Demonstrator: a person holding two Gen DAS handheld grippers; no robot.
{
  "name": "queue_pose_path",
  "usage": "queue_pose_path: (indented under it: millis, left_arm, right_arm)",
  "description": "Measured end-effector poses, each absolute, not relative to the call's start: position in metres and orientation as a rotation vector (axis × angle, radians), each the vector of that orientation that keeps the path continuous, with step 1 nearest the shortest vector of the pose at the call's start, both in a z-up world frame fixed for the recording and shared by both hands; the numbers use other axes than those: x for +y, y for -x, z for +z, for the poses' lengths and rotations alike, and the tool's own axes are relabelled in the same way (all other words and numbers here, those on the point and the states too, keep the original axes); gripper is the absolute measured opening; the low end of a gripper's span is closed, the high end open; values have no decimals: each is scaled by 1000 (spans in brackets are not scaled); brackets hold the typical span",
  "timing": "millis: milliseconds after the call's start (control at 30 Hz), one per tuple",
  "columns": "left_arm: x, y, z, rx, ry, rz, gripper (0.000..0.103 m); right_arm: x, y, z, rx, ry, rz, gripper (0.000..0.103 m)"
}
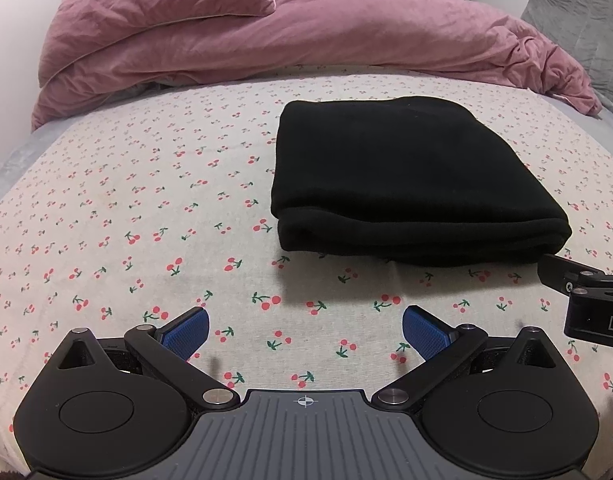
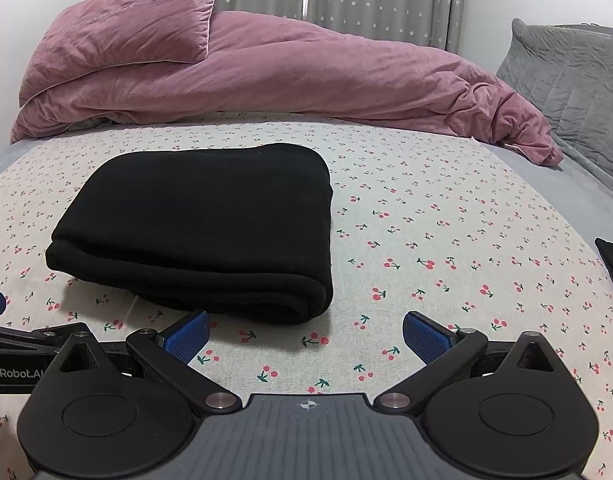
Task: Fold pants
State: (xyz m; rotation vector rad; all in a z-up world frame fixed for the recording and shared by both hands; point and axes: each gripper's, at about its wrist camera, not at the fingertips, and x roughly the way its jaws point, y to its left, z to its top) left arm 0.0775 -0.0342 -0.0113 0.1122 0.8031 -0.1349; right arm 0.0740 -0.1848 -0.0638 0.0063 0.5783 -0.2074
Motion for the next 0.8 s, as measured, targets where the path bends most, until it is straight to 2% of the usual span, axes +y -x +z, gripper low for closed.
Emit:
queue_pose_path:
  millis: [800]
  left_arm:
    - [-34, -79, -15, 836, -99, -157, 103]
  right_arm:
    - [-183, -77, -66, 593, -25, -209, 103]
